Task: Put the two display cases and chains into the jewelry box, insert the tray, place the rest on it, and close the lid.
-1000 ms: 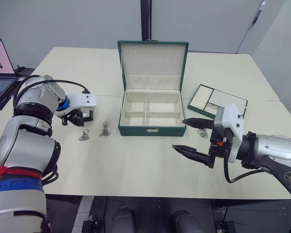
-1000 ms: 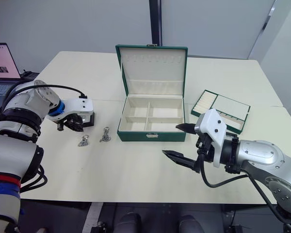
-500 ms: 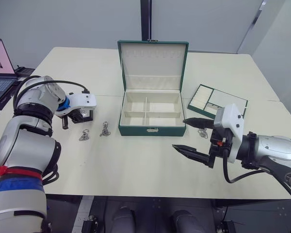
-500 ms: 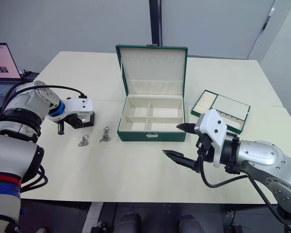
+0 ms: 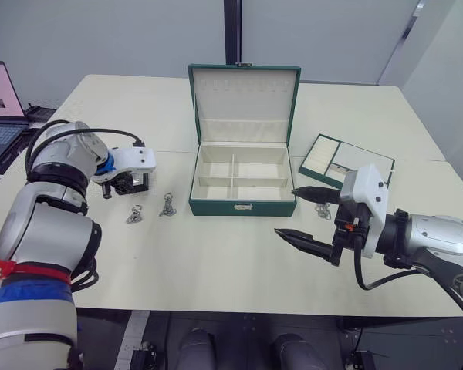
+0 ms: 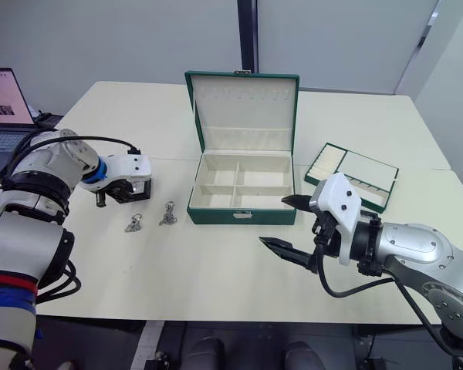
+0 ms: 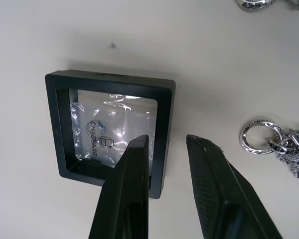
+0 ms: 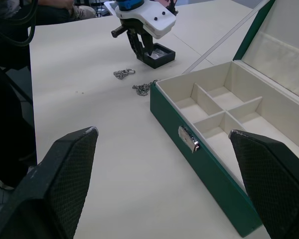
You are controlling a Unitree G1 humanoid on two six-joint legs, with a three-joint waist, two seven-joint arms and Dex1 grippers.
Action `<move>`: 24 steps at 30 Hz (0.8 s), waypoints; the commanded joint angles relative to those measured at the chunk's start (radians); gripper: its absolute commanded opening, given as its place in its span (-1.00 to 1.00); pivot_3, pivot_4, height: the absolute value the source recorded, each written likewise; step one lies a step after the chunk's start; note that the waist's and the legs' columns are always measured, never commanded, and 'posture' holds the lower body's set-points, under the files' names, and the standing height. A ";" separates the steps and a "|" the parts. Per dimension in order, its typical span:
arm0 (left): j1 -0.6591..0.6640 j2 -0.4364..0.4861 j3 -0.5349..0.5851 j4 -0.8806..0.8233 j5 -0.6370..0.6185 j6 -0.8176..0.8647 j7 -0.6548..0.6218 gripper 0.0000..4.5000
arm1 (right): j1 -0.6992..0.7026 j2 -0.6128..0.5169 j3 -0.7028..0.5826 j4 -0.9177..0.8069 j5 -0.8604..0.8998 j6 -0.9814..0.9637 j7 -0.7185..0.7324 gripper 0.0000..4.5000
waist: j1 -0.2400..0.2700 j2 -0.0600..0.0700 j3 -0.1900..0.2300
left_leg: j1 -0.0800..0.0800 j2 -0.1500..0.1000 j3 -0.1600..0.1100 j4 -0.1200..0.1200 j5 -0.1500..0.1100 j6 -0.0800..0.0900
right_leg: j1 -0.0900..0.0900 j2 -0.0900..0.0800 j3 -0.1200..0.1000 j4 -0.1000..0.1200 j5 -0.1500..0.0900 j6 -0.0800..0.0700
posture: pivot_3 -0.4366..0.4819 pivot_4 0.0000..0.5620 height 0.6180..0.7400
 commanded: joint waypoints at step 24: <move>0.010 0.013 0.013 0.008 0.006 0.016 -0.039 -0.99 | 0.015 -0.038 -0.032 -0.043 0.030 -0.013 -0.017 1.00 | 0.000 0.000 0.000 | 0.000 0.000 0.000 0.000 0.000 0.000 | 0.000 0.000 0.000 0.001 0.000 0.000 | -0.05 -0.47 0.77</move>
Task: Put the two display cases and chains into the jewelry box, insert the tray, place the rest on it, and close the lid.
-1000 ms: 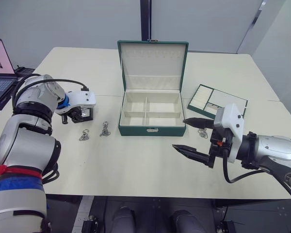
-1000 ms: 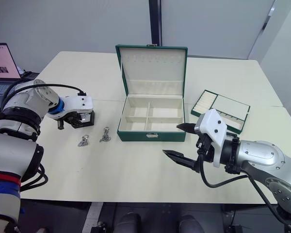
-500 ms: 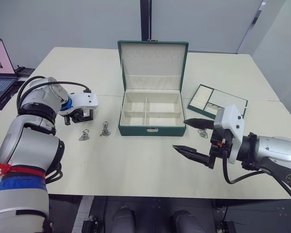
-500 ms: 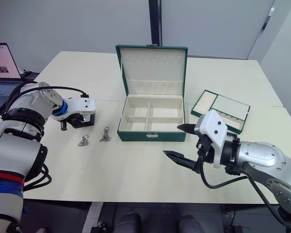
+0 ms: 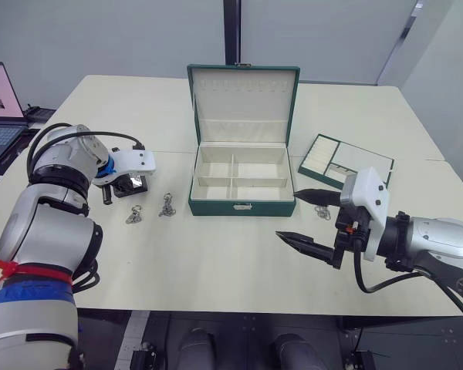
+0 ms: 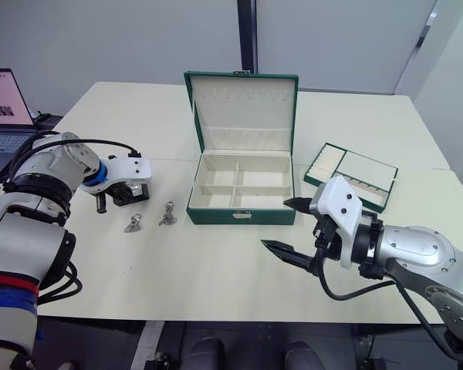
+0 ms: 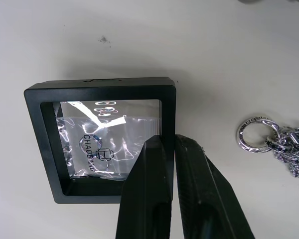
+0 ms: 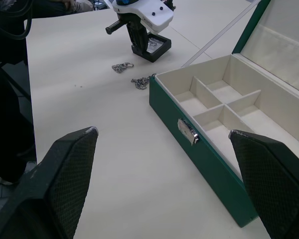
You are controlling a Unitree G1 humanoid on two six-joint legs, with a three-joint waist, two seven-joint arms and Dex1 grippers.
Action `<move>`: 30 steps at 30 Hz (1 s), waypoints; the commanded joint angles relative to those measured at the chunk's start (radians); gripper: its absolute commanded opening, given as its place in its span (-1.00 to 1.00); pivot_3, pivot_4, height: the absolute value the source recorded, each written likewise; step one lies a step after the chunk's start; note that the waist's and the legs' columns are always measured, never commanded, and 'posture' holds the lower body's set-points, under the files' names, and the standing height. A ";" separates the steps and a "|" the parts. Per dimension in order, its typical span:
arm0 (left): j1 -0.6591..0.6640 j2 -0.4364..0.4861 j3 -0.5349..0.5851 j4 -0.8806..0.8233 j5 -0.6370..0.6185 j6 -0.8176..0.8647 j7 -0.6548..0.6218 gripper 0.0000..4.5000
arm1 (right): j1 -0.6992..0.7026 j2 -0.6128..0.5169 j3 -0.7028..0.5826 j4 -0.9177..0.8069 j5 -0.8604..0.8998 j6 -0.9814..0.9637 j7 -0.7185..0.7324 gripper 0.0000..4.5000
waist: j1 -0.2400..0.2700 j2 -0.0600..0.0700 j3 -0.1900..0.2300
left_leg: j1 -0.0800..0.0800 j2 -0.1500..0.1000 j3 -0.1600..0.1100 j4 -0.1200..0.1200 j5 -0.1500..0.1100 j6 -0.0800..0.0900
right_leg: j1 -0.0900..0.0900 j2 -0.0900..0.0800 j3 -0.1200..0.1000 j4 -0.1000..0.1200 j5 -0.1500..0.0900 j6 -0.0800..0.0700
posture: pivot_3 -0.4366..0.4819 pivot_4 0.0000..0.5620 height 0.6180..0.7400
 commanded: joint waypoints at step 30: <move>-0.247 0.236 -0.256 -0.550 -0.579 0.316 -0.398 -0.99 | 0.191 -0.058 -0.289 -0.020 -0.003 -0.044 -0.021 1.00 | 0.000 0.000 0.000 | 0.000 0.000 0.000 0.000 0.000 0.000 | 0.001 0.000 0.000 -0.001 0.000 0.000 | -0.05 -0.47 0.77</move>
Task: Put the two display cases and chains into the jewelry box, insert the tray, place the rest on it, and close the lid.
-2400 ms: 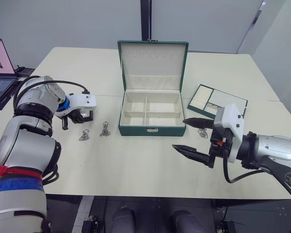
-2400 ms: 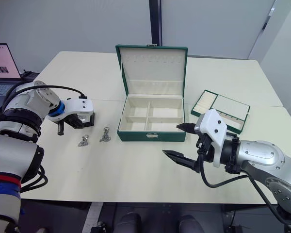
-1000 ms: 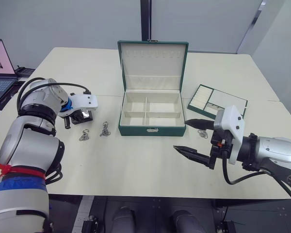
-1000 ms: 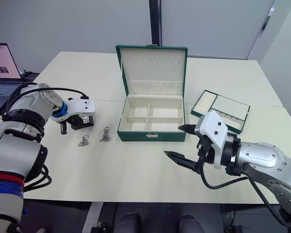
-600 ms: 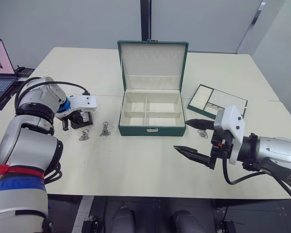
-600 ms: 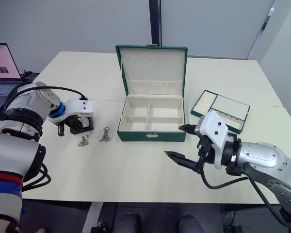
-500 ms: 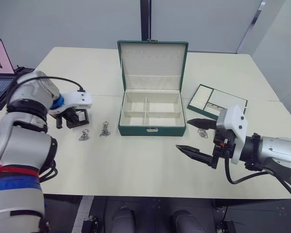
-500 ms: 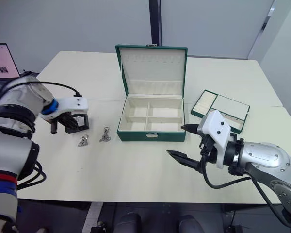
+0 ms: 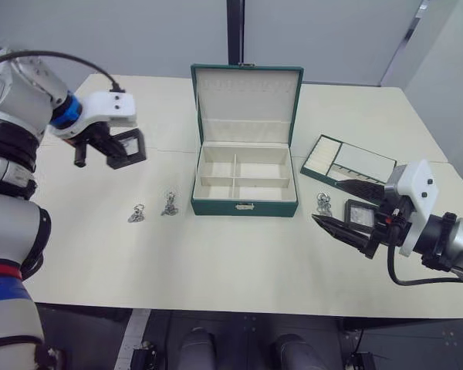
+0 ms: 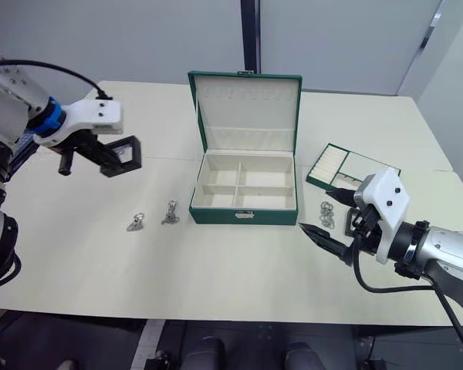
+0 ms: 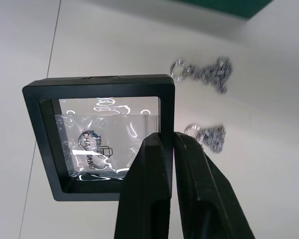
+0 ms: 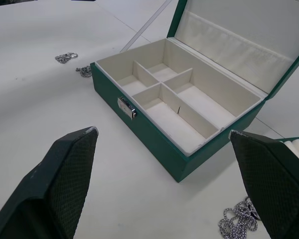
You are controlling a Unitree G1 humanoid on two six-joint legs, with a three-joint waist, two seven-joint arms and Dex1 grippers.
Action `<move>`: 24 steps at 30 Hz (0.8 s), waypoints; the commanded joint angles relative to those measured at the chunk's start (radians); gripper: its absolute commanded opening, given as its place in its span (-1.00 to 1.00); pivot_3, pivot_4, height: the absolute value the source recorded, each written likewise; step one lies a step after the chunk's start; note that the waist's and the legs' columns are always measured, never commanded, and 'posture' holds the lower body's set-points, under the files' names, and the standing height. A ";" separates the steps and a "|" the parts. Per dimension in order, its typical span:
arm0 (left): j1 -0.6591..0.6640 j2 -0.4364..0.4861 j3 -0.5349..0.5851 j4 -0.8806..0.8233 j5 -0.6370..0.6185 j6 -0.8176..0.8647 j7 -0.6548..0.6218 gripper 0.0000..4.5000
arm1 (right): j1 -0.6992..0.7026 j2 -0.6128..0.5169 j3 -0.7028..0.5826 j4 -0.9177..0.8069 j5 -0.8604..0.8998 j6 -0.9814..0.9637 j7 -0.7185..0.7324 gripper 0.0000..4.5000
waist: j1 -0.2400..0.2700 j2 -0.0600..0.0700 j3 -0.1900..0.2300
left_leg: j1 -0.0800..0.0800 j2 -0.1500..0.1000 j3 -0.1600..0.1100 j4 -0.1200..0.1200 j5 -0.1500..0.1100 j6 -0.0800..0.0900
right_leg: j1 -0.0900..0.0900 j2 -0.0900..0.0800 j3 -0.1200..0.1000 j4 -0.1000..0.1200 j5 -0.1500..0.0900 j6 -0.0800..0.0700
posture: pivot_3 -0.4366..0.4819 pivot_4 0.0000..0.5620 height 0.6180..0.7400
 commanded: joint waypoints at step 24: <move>-0.100 -0.472 0.065 0.069 0.006 0.101 0.094 -0.99 | 0.150 0.078 -0.035 -0.042 -0.115 -0.070 -0.117 1.00 | -0.001 0.000 0.000 | 0.000 -0.002 -0.002 0.001 0.000 0.002 | 0.000 0.001 0.001 0.000 0.000 0.000 | -0.05 -0.47 0.77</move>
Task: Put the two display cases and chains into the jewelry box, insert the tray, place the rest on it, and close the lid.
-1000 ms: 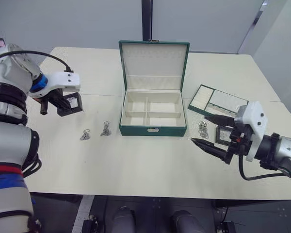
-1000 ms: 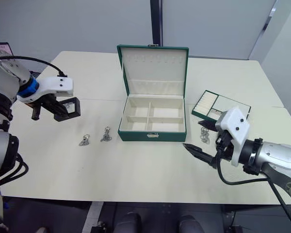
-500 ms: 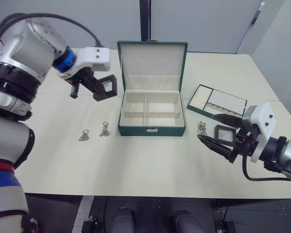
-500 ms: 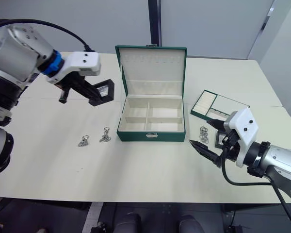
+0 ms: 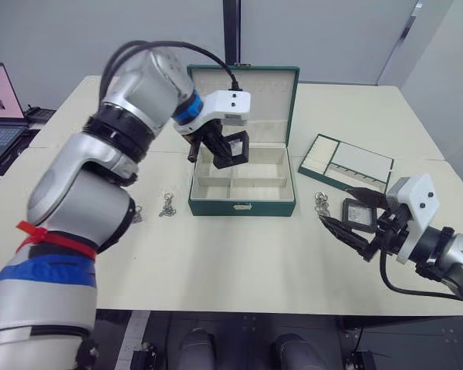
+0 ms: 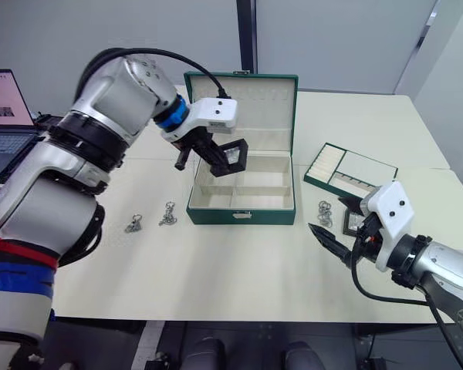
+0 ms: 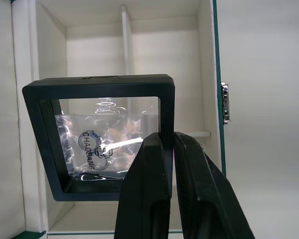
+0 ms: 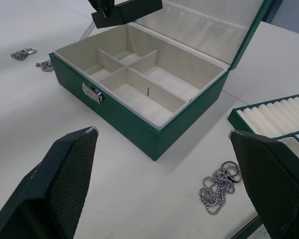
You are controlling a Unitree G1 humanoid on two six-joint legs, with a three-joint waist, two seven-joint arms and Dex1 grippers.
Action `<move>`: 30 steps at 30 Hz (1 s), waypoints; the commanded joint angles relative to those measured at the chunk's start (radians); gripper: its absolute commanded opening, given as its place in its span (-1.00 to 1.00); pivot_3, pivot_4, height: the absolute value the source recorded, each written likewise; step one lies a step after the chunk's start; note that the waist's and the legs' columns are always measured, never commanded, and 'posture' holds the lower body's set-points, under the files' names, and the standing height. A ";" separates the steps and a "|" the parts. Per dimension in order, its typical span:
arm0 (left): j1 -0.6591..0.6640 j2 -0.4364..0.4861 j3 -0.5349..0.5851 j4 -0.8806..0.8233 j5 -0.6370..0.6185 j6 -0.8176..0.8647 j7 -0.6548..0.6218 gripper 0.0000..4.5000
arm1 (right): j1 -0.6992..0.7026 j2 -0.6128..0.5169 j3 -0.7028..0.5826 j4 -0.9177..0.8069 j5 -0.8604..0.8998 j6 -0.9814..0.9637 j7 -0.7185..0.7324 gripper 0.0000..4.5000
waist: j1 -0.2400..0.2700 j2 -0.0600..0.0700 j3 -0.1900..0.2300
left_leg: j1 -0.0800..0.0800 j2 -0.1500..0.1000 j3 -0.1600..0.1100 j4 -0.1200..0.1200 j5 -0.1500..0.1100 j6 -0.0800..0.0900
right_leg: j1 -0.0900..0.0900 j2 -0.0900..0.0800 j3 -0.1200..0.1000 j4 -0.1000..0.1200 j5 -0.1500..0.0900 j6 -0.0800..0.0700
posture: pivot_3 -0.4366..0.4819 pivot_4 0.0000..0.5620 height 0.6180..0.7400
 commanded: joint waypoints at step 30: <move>0.001 -0.288 0.273 0.425 0.224 -0.250 0.300 -0.99 | 0.082 0.041 -0.101 -0.075 -0.056 0.027 -0.116 1.00 | 0.003 0.000 0.000 | -0.001 -0.001 0.000 -0.001 0.001 -0.001 | 0.000 0.000 0.000 0.000 0.000 0.000 | -0.05 -0.47 0.77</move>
